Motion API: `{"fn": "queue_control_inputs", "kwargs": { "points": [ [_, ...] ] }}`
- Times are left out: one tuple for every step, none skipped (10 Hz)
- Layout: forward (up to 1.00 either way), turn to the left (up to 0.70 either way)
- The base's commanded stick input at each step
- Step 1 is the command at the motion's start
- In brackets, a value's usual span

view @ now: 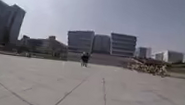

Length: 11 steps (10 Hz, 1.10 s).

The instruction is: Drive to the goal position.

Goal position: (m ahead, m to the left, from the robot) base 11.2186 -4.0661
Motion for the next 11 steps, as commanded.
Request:
{"fn": "queue_control_inputs", "kwargs": {
  "points": [
    [0.85, 0.0],
    [0.85, 0.0],
    [0.85, 0.0],
    [0.85, 0.0],
    [0.85, 0.0],
    [0.85, 0.0],
    [0.85, 0.0],
    [0.85, 0.0],
    [0.85, 0.0],
    [0.85, 0.0],
    [0.85, 0.0]
  ]
}}
